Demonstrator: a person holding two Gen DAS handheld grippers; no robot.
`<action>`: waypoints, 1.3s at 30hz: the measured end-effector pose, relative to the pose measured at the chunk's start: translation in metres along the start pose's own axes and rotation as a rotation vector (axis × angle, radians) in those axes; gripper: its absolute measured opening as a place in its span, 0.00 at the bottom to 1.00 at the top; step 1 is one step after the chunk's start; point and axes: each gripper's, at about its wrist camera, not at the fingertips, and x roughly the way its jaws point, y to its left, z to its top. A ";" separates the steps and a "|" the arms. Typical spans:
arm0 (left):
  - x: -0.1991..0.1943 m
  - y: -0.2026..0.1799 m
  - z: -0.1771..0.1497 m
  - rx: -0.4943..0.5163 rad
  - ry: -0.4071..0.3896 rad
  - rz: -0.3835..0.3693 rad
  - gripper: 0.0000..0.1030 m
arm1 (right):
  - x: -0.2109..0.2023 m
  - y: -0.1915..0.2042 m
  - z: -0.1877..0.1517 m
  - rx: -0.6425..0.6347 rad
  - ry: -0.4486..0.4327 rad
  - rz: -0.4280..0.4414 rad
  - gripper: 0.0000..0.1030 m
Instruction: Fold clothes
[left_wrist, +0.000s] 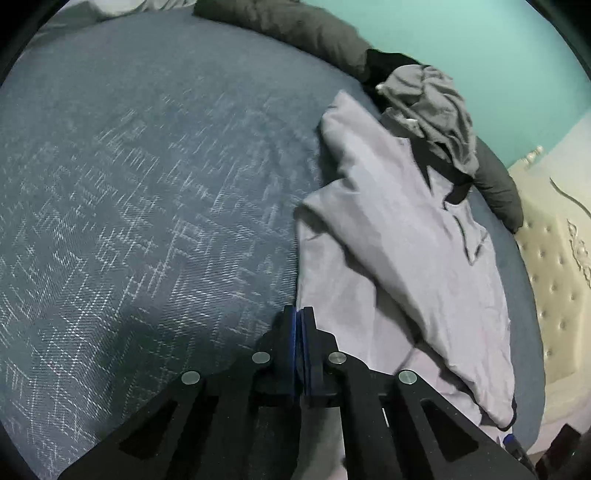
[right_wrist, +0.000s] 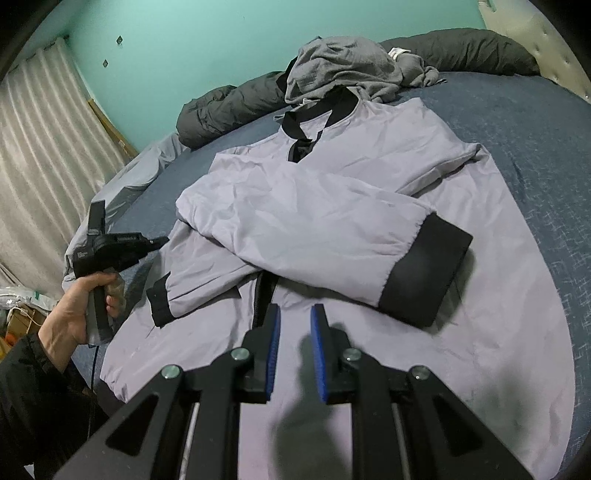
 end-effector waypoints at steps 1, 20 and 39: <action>-0.001 0.002 0.002 -0.001 -0.010 0.011 0.06 | -0.001 -0.002 0.000 0.007 -0.002 0.000 0.15; 0.034 -0.030 0.049 0.204 -0.110 0.023 0.27 | 0.000 -0.018 0.003 0.052 -0.005 0.002 0.15; 0.019 -0.025 0.044 0.158 -0.091 0.118 0.11 | 0.000 -0.028 0.004 0.069 0.000 -0.011 0.15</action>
